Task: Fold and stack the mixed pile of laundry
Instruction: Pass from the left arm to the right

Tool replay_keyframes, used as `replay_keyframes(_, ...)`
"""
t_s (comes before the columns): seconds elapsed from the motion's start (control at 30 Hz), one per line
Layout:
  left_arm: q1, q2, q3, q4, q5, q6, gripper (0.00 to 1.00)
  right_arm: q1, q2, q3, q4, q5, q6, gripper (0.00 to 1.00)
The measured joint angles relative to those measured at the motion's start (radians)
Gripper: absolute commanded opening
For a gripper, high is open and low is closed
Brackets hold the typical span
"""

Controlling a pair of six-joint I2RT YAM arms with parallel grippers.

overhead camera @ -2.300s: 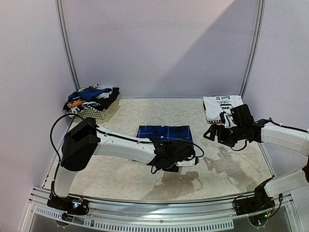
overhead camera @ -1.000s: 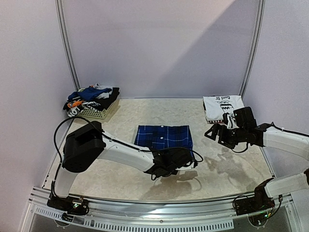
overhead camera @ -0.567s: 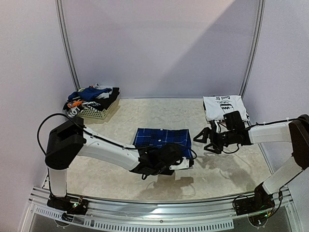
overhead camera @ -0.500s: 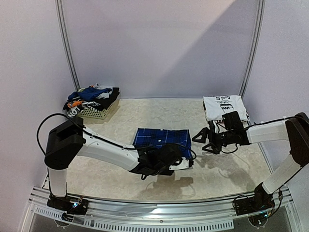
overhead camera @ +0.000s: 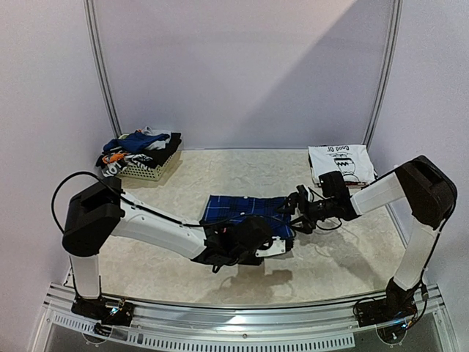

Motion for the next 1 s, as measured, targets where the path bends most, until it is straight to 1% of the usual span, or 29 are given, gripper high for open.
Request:
replay_keyframes(0.1,0.000,-0.003,-0.001,0.005,0.006,-0.004,0.00,0.008,0.034,0.014,0.053,-0.016,0.030,0.99)
replay_keyframes(0.2,0.000,-0.003,-0.001,0.011,0.015,-0.011,0.00,0.016,0.069,0.029,0.107,-0.032,0.061,0.92)
replay_keyframes(0.3,0.001,-0.003,-0.001,0.014,0.019,-0.019,0.00,0.019,0.100,0.031,0.159,-0.048,0.089,0.78)
replay_keyframes(0.37,0.001,-0.003,-0.001,0.014,0.021,-0.023,0.00,0.020,0.114,0.032,0.176,-0.053,0.105,0.64)
replay_keyframes(0.5,0.002,-0.003,-0.001,0.014,0.023,-0.031,0.00,0.022,0.134,0.031,0.200,-0.056,0.137,0.43)
replay_keyframes(0.53,0.002,-0.003,-0.001,0.014,0.024,-0.034,0.02,0.022,0.135,0.030,0.204,-0.056,0.144,0.37)
replay_keyframes(0.6,0.002,-0.003,-0.001,0.014,0.027,-0.040,0.41,0.022,0.136,0.030,0.212,-0.055,0.151,0.25)
replay_keyframes(0.63,0.003,-0.003,-0.001,0.013,0.032,-0.044,0.57,0.022,0.136,0.030,0.215,-0.055,0.153,0.21)
replay_keyframes(0.67,0.003,-0.003,-0.001,0.012,0.041,-0.046,0.70,0.022,0.136,0.030,0.217,-0.055,0.149,0.15)
replay_keyframes(0.7,0.003,-0.003,0.002,0.003,0.050,-0.053,0.81,0.022,0.136,0.030,0.218,-0.055,0.153,0.09)
replay_keyframes(0.73,0.003,-0.005,0.008,-0.019,0.068,-0.064,0.88,0.022,0.136,0.030,0.218,-0.054,0.155,0.05)
replay_keyframes(0.77,0.003,-0.009,0.015,-0.044,0.088,-0.078,0.92,0.022,0.136,0.030,0.216,-0.053,0.151,0.03)
replay_keyframes(0.8,0.003,-0.020,0.019,-0.070,0.116,-0.096,0.93,0.022,0.137,0.031,0.212,-0.053,0.151,0.01)
replay_keyframes(0.83,0.003,-0.039,0.019,-0.097,0.146,-0.115,0.93,0.022,0.138,0.033,0.207,-0.053,0.147,0.00)
replay_keyframes(0.87,0.004,-0.066,0.019,-0.119,0.175,-0.137,0.89,0.022,0.140,0.036,0.202,-0.051,0.145,0.00)
replay_keyframes(0.9,0.005,-0.093,0.018,-0.132,0.196,-0.155,0.85,0.022,0.142,0.040,0.195,-0.051,0.138,0.00)
replay_keyframes(1.0,0.032,-0.215,0.012,-0.160,0.278,-0.245,0.61,0.022,0.147,0.053,0.166,-0.048,0.114,0.00)
